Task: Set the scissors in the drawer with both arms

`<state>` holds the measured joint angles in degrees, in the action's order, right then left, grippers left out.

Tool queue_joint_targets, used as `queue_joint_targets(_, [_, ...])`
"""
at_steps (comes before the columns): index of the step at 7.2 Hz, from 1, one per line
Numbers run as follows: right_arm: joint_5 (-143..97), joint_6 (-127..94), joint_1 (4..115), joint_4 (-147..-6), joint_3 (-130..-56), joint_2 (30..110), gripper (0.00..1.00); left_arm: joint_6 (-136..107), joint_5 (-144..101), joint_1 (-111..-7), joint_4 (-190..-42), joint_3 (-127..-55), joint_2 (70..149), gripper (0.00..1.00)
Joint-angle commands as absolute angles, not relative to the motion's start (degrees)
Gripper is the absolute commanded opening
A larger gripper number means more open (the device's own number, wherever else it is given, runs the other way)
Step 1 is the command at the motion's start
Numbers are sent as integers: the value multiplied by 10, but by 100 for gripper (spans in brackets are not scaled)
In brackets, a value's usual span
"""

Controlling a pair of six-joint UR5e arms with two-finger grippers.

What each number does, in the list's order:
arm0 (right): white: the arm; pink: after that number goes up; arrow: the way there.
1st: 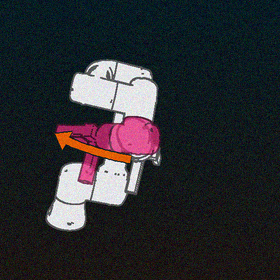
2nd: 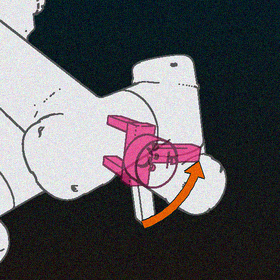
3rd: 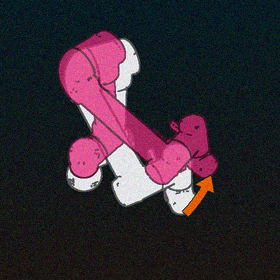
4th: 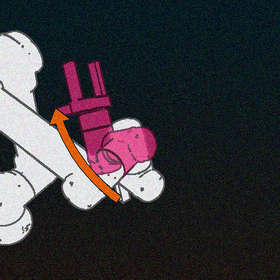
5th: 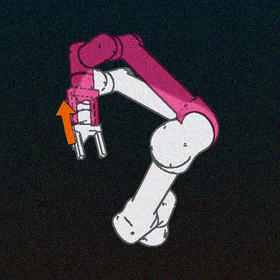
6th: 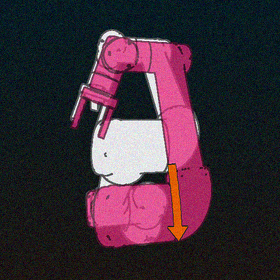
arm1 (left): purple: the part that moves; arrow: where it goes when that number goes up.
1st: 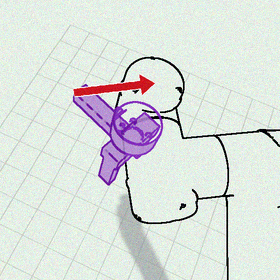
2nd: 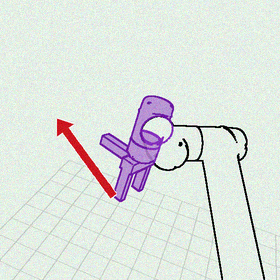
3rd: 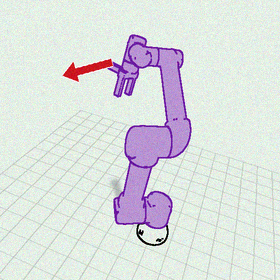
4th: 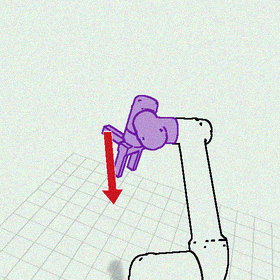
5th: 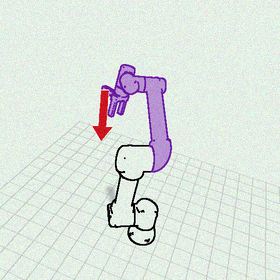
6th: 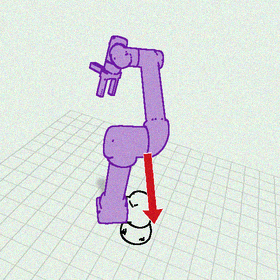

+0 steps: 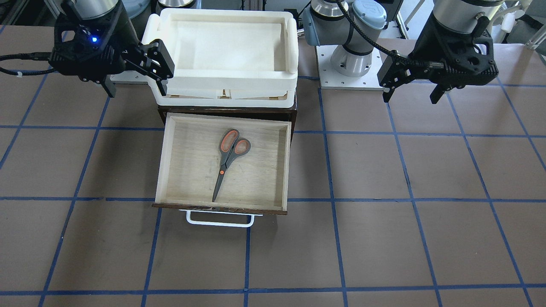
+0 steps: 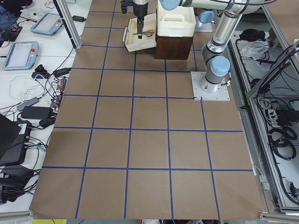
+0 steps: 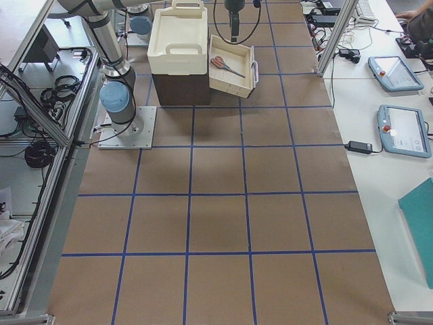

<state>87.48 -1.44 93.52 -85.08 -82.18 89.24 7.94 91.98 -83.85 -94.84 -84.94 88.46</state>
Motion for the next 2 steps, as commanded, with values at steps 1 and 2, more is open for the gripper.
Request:
queue_joint_targets(1, [881, -13, 934, -853, -822, 892, 100, 80, 918, -838, -943, -851, 884, 100])
queue_joint_targets(2, [875, -14, 934, -853, -822, 892, 100, 80, 918, -838, -943, -851, 884, 100])
